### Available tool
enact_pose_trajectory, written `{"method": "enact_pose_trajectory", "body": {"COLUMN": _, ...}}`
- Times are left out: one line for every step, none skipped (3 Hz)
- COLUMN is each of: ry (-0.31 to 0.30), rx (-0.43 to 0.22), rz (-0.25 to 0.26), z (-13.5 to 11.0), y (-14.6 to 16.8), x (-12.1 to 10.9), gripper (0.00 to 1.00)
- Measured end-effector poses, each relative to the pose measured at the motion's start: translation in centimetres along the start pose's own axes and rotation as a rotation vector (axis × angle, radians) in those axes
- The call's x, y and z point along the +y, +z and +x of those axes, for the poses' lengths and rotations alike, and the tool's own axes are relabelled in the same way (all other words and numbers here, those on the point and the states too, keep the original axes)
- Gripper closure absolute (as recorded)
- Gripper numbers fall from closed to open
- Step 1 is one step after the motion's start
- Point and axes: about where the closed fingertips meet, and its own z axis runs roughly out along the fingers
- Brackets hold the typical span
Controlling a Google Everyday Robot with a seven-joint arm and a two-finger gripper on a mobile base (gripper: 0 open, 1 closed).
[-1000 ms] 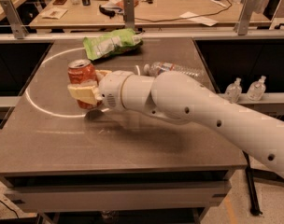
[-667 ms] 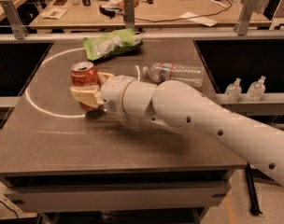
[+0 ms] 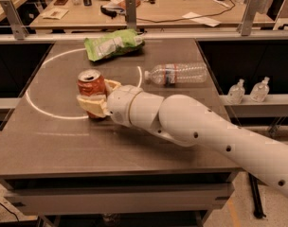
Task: Place coke can upright
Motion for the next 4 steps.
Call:
{"method": "enact_pose_trajectory", "body": {"ry": -0.034, "rx": 0.008, "rz": -0.003, "z": 0.40, "y": -0.54, "x": 0.16, "gripper": 0.83}}
{"method": "enact_pose_trajectory", "body": {"ry": -0.058, "rx": 0.013, "rz": -0.016, "z": 0.49, "y": -0.87, "x": 0.09, "gripper": 0.59}}
{"method": "enact_pose_trajectory", "body": {"ry": -0.067, "rx": 0.011, "rz": -0.045, "z": 0.46, "y": -1.03, "x": -0.10, "gripper": 0.36}}
{"method": "enact_pose_trajectory", "body": {"ry": -0.068, "rx": 0.008, "rz": -0.096, "z": 0.55, "y": -0.95, "x": -0.14, "gripper": 0.13}}
